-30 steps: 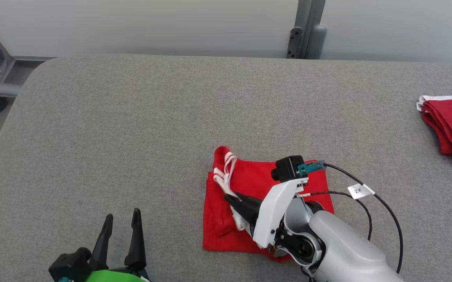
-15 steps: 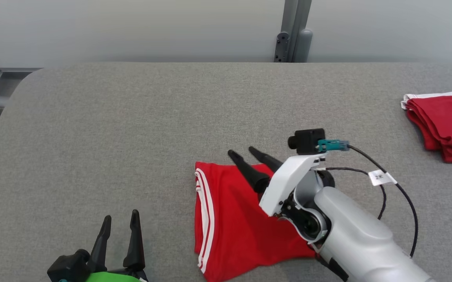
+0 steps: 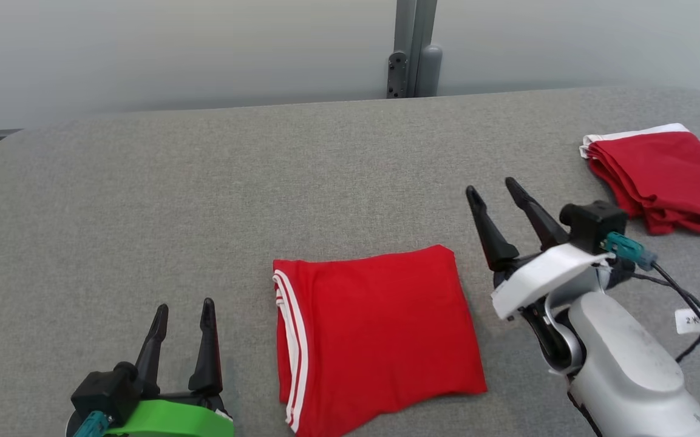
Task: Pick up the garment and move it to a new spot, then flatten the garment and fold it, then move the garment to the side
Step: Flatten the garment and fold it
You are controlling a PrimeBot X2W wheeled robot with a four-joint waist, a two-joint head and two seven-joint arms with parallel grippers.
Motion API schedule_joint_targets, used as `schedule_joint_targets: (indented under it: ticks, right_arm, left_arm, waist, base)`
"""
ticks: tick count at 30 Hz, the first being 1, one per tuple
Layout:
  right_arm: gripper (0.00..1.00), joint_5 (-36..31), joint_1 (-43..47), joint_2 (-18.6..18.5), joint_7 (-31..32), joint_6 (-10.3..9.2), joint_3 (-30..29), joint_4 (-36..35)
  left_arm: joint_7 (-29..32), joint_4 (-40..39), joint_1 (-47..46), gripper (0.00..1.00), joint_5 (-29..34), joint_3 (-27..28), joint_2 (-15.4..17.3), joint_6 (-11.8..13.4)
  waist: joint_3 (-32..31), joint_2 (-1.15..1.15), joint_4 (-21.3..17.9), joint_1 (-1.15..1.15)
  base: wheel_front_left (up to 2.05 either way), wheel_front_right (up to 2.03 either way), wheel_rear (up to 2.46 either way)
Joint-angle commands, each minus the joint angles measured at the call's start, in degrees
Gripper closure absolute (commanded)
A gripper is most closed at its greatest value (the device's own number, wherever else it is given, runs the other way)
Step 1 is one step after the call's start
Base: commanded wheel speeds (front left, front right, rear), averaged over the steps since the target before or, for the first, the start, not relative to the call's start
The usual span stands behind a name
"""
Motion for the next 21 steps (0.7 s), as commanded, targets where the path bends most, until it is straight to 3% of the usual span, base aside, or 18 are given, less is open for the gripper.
schedule_joint_targets:
  ticks: [1,7,11,21]
  right_arm:
    - [0.00,-2.3,2.6,0.7,-0.4,0.02,-2.3,-1.1]
    - [0.00,-11.9,12.5,4.5,-0.5,0.02,-13.8,-10.1]
    - [0.00,-16.2,18.5,6.8,-0.4,0.02,-18.5,-15.7]
    - [0.00,-17.5,25.0,8.0,-0.5,0.02,-17.4,-19.2]
  left_arm:
    - [-0.1,-0.1,-0.6,0.00,0.8,0.0,0.2,0.4]
    - [-0.1,-0.1,0.8,0.00,0.8,0.2,0.2,1.3]
    - [-0.1,-0.1,1.9,0.00,0.7,1.1,0.1,1.9]
    - [-0.2,-0.4,4.4,0.00,1.4,2.3,0.0,2.3]
  waist:
    - [-0.6,0.00,-0.8,0.00]
    - [-1.6,0.00,-2.0,0.00]
    - [-2.3,0.00,-2.4,0.00]
    - [-3.6,0.00,-3.2,0.00]
  base:
    - [0.00,0.00,0.00]
    - [0.00,0.00,0.00]
    - [0.00,0.00,0.00]
    - [0.00,0.00,0.00]
